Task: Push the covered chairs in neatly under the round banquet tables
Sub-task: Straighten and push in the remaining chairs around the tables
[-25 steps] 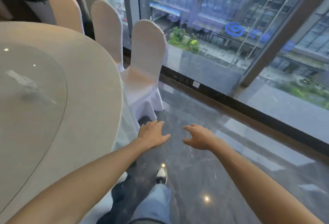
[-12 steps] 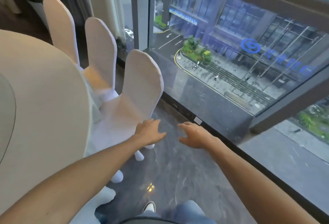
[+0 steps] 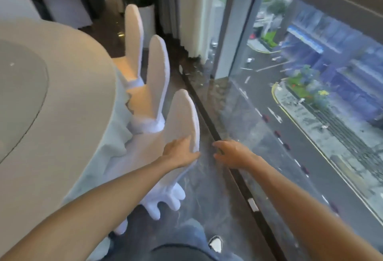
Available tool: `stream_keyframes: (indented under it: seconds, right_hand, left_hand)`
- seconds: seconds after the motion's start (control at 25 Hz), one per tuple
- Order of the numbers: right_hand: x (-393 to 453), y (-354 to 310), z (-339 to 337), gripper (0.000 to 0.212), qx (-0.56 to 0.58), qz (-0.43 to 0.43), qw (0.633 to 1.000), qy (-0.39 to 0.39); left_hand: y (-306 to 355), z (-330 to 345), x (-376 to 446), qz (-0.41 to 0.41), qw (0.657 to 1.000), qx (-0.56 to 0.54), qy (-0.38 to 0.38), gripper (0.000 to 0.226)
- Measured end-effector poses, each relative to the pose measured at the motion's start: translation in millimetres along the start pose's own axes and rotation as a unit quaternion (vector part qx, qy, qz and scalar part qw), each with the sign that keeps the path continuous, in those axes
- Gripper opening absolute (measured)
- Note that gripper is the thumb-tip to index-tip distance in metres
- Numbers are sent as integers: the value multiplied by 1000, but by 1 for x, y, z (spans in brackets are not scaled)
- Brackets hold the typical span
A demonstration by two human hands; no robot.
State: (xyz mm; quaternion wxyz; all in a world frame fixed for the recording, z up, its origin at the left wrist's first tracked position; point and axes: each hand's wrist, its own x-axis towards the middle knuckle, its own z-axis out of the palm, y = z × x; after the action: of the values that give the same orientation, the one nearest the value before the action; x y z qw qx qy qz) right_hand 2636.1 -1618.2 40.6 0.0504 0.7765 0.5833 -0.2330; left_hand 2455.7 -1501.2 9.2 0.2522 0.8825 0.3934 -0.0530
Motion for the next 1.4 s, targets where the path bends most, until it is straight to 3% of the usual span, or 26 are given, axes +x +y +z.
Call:
stream_keyframes:
  seconds: [0.16,0.28,0.4,0.52,0.6,0.76,0.96,1.12,1.24,1.4]
  right_hand:
    - [85,30,-63,44,-8,-96,995,4]
    - [160,33,-95,46,-35,-167,985,9]
    - [235,34,-120,47,-60,-205,977,8]
    - [303,34,-145,40,-105,-241,964,-32]
    - [343,28,-163,33,-137,-266,953,-48]
    - [406,-8,-181,51,-158,-333,927,-71]
    - [495,-47,-181,56,-290,-431,853,-41]
    - [565,-58,-184,47,-462,-461,757,-15]
    - [605,-68,-183,33,-513,-515,686,14]
    - [634,-73,-187,28,-513,-611,603,-23]
  left_hand:
    - [3,-17,56,-73,995,-3,69,54]
    - [-4,-24,109,-138,986,-41,80,63]
    - [-10,-30,170,-179,975,-113,62,70]
    - [-15,-43,222,-189,968,-163,15,43]
    - [-21,-44,240,-216,958,-189,-12,43]
    - [-30,-42,253,-237,952,-180,-68,48]
    - [-26,-48,279,-281,944,-165,-56,39]
    - [-26,-58,299,-335,923,-181,-48,35]
    - [-30,-63,316,-409,890,-198,-38,20]
    - [-20,-68,329,-517,839,-171,3,23]
